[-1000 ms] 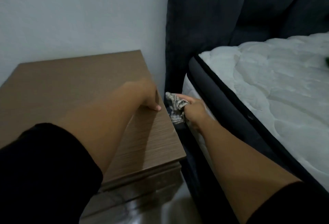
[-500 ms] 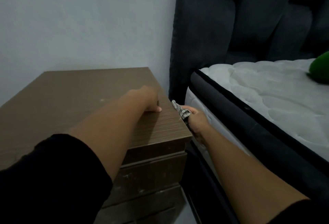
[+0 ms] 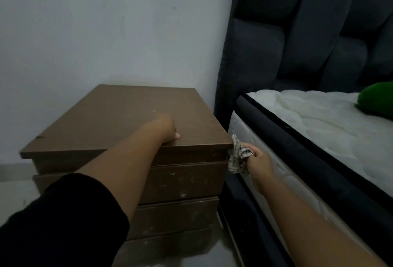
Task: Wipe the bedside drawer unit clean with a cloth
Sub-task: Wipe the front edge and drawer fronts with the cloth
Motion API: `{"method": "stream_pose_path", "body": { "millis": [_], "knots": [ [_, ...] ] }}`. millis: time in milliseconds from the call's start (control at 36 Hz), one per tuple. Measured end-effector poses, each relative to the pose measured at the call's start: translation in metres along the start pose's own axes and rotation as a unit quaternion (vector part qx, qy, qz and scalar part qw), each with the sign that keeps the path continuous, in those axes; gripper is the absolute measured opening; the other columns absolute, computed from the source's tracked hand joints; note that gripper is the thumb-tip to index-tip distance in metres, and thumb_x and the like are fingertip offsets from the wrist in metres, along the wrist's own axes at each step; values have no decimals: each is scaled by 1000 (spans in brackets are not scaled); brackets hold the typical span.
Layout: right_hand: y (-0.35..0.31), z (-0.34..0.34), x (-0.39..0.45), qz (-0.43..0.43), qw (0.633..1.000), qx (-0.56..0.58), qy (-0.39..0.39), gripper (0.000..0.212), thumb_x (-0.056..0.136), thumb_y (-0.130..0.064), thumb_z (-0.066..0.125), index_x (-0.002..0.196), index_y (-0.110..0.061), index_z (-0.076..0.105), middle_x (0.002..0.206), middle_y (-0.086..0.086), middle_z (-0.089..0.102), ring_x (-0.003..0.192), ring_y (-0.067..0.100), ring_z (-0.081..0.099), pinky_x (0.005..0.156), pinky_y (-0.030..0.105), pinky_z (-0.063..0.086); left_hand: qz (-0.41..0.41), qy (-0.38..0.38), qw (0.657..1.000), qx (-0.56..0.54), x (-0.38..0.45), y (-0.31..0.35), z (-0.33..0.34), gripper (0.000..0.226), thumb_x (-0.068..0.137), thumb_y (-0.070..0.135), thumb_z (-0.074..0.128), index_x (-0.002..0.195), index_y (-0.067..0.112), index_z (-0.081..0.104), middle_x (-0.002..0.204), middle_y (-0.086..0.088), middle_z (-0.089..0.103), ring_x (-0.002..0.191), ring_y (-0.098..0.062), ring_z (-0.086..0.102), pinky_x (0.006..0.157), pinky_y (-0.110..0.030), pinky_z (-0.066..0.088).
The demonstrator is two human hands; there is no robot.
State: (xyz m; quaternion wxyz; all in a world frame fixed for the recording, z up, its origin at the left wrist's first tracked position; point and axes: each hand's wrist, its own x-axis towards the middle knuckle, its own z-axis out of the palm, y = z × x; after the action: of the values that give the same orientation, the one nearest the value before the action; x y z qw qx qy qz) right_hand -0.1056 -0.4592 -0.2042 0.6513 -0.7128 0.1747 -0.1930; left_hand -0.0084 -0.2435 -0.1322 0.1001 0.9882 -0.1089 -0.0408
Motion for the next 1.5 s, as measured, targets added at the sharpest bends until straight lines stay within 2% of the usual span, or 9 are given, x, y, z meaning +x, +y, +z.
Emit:
{"method": "stream_pose_path", "body": {
  "millis": [111,167,278,500,611,750,1083,1333,1500],
  "knots": [
    [3,9,-20,-27,998,10,47,37,92,8,45,108,-16,68,108,12,68,92,25,64,88,38,55,-43,27,998,-40,-25,-23,0,49,94,33,55,132,3,55,134,-16,55,123,-30,52,108,-38,41],
    [8,16,-28,-51,995,-13,83,41,88,11,45,112,-13,68,114,14,65,99,24,62,95,37,51,-59,39,996,-51,-36,-34,2,47,93,35,56,127,3,59,125,-15,60,117,-30,55,104,-39,45],
    [9,30,-49,-116,983,-65,125,42,83,13,50,115,-8,67,115,10,60,99,13,53,89,19,40,-86,60,992,-65,-61,-57,1,42,92,35,57,120,4,66,118,-15,64,114,-30,56,102,-38,45],
    [12,88,-76,-177,975,-85,108,39,82,10,56,112,-9,69,112,8,61,96,16,56,88,18,40,-150,104,977,-111,-97,-88,-5,39,95,32,54,122,6,64,121,-13,63,113,-28,57,100,-39,47],
    [13,125,-93,-191,977,-75,65,37,82,9,57,113,-9,69,111,8,61,91,7,50,87,16,39,-194,130,964,-125,-114,-112,-7,30,96,14,51,125,10,62,128,-8,59,118,-24,54,101,-34,44],
    [11,164,-114,-170,984,-18,39,38,79,11,59,110,-8,71,108,10,63,88,10,52,78,1,30,-231,124,963,-62,-133,-151,-10,45,95,0,45,133,21,55,137,-9,50,119,-29,52,99,-31,44],
    [0,255,-164,-121,990,27,-61,43,83,12,52,116,-11,68,111,5,60,89,4,46,69,-16,22,-127,142,979,-77,-149,-221,-7,67,88,-14,42,138,29,49,147,-6,43,131,-26,47,109,-29,37],
    [-9,313,-195,-183,974,-92,-97,39,89,6,51,121,-13,64,117,1,57,94,2,44,59,-5,34,-92,170,974,-115,-158,-252,-2,72,86,-19,37,138,29,49,149,-4,42,135,-22,43,108,-26,38],
    [-17,343,-211,-214,960,-133,-119,35,89,-1,56,120,-16,64,114,1,59,98,9,53,73,8,37,-100,168,972,-129,-168,-264,-6,66,89,-13,39,142,27,43,147,-6,44,130,-24,46,102,-25,41]
  ]
}}
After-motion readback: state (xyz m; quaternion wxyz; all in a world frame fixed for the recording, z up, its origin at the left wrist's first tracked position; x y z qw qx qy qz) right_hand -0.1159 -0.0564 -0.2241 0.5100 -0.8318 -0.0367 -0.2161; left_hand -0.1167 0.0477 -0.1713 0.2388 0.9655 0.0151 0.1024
